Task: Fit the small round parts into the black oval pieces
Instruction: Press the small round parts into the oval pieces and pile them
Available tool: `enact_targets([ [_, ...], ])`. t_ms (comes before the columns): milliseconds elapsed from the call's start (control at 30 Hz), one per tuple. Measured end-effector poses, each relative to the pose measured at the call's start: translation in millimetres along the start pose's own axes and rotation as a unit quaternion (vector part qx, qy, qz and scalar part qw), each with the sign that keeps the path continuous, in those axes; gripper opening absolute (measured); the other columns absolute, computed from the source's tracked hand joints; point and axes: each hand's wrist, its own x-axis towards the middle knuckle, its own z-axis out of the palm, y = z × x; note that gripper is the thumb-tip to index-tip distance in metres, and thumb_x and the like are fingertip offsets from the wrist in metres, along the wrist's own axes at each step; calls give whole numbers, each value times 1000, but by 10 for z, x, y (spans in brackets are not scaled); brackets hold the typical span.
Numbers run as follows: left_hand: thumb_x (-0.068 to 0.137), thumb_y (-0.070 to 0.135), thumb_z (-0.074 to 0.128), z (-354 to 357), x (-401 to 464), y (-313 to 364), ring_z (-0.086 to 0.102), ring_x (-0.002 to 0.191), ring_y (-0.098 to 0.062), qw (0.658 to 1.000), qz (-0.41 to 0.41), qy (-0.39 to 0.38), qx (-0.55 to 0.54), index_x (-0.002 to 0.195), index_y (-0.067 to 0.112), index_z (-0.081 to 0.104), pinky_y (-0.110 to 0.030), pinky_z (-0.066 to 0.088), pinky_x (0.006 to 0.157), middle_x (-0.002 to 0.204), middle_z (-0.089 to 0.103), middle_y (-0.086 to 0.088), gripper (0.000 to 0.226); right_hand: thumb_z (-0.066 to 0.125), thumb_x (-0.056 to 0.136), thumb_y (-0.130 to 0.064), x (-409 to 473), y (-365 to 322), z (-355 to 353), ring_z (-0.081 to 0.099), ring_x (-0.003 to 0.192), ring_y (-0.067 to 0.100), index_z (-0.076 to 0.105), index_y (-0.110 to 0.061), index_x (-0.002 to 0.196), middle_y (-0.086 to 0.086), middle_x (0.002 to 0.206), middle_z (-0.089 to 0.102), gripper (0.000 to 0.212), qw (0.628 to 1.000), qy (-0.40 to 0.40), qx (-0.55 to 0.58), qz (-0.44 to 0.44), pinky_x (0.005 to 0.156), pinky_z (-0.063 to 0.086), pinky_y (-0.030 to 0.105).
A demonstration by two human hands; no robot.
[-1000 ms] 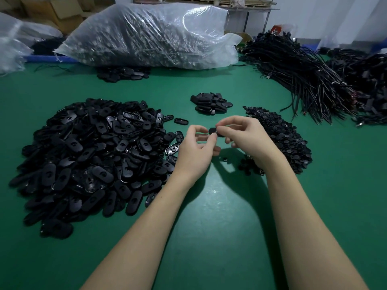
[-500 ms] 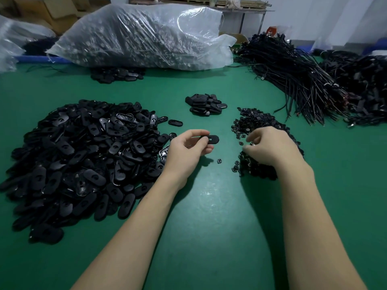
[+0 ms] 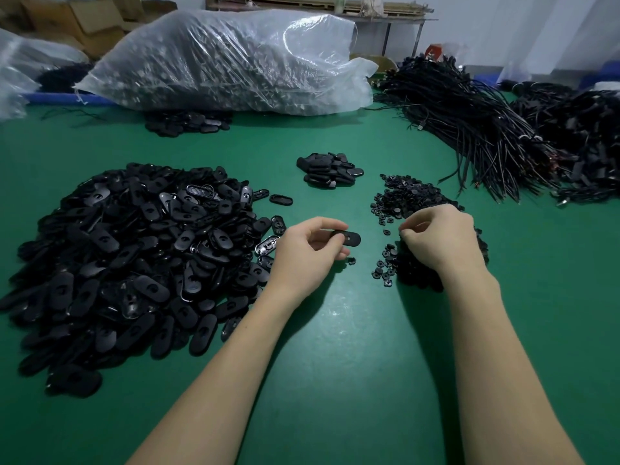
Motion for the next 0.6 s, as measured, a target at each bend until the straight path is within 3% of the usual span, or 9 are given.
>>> enact_targets([
  [200,94,7,67,7,-6,17,77,79,-16,1000,-6,-2,-19,104,14,75,-20,58,75,89,78,-3,14,71,92,-14,-12,-43,44,76,71,10,79,-21,87,-3,71,77,12,984,-25,179,-4,75,60,23],
  [300,94,7,68,4,-6,34,77,82,-17,999,-16,1,-47,104,14,75,-21,58,75,89,79,-3,14,74,92,-9,-32,-98,97,78,74,18,78,-10,90,7,78,78,5,950,-73,303,6,80,62,30],
  [400,94,5,68,-10,-7,52,77,86,-19,995,-32,3,-97,104,15,73,-20,57,77,92,79,-3,15,72,94,-4,-76,-149,132,75,70,17,74,0,95,15,85,75,5,910,-122,397,5,72,62,22],
  [600,91,-4,67,-47,4,53,76,93,-19,991,-42,-4,-131,113,10,69,-21,57,83,102,78,-6,26,65,93,11,-106,-175,139,78,86,26,74,2,96,16,87,78,13,870,-189,455,19,76,62,22],
])
